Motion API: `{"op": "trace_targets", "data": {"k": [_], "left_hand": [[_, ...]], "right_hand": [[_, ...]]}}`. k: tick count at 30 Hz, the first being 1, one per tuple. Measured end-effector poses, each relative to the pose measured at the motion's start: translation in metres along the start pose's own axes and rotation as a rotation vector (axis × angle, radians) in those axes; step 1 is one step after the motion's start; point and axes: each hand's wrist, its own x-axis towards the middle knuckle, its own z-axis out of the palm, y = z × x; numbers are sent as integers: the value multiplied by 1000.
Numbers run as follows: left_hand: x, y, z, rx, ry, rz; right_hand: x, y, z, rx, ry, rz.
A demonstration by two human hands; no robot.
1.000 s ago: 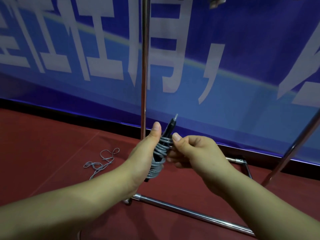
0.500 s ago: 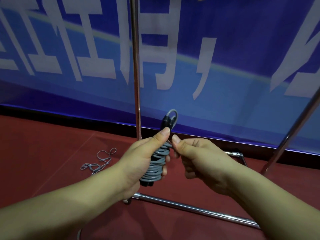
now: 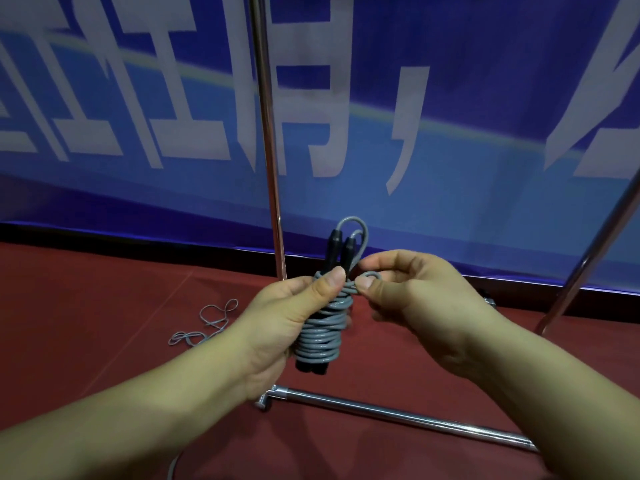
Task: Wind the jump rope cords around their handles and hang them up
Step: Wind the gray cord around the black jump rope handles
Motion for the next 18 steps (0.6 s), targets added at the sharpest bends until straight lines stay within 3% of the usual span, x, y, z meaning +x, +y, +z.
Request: {"op": "trace_targets", "data": {"k": [6, 14, 18], "left_hand": [[-1, 1, 1, 27, -64, 20], [-2, 4, 5, 145, 27, 89], [-1, 2, 4, 231, 34, 113]], "right_hand": [[-1, 0, -1, -183, 103, -145], [-6, -3, 4, -508, 201, -360], [-6, -1, 3, -549, 202, -431]]}}
